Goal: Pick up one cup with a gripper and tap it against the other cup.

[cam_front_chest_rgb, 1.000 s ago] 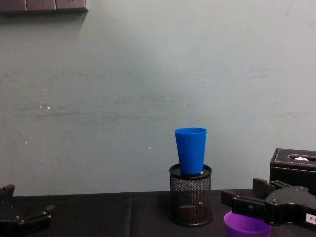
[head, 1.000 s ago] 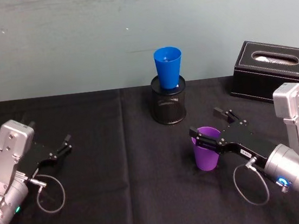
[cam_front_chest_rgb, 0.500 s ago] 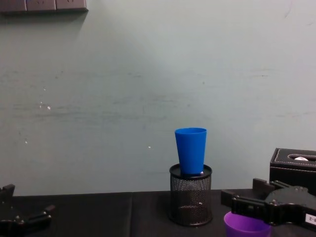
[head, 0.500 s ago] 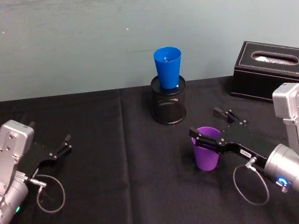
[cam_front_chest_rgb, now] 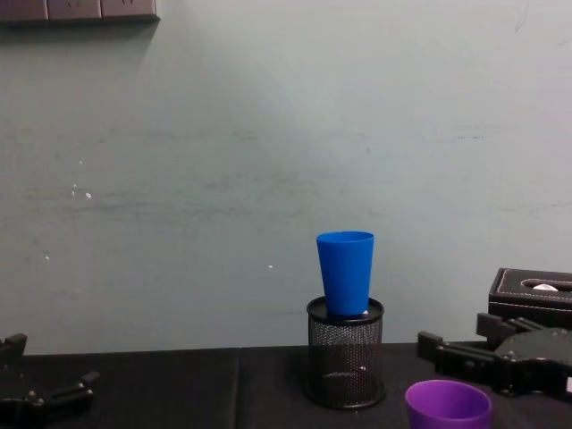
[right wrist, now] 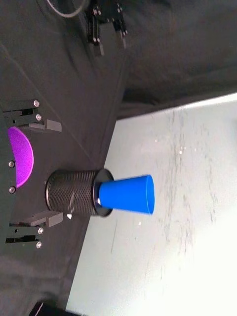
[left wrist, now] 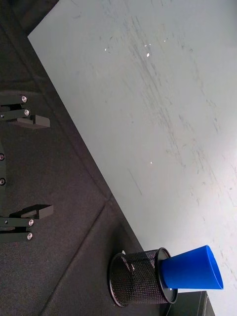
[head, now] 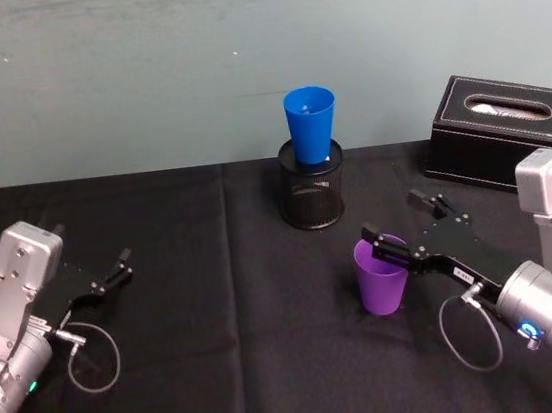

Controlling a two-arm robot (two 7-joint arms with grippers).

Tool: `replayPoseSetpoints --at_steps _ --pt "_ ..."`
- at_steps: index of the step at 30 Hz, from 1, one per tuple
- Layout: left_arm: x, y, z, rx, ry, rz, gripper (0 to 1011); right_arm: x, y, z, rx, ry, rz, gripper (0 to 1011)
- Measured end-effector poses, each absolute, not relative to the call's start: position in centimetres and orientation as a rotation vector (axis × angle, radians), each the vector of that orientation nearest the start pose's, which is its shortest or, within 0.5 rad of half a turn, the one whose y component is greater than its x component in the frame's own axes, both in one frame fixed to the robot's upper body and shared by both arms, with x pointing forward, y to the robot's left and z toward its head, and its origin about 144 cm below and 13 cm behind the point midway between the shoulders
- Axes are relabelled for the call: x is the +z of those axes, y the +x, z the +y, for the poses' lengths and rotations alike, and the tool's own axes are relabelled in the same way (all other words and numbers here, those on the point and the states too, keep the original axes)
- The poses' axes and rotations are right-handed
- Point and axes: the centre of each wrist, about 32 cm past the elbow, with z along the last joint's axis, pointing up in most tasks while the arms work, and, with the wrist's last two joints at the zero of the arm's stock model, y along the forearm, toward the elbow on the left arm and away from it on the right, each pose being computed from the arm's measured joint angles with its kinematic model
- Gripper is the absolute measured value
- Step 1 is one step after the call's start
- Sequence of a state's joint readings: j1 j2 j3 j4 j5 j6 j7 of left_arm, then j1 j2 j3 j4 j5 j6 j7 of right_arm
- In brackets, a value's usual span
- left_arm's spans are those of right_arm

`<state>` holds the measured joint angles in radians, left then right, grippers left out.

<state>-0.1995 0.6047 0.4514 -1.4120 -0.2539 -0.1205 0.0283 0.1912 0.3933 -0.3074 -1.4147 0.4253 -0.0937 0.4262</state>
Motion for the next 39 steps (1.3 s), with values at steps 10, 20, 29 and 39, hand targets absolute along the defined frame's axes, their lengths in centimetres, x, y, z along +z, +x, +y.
replayPoseSetpoints --at_steps 10,20,29,39 --pt "114.0 48.9 31.0 1.248 0.305 -0.285 1011 114.6 50.2 -28.0 -1.005 0.022 -0.018 1003" --pt "114.0 48.9 31.0 1.248 0.304 -0.285 1011 114.5 49.9 -28.9 -1.083 0.022 -0.03 1003" --pt "114.0 48.9 31.0 1.248 0.304 -0.285 1011 113.4 49.8 -29.0 -1.161 -0.005 -0.022 1003" --pt "114.0 48.9 31.0 1.248 0.304 -0.285 1011 112.0 49.7 -29.2 -1.208 -0.025 -0.004 1003"
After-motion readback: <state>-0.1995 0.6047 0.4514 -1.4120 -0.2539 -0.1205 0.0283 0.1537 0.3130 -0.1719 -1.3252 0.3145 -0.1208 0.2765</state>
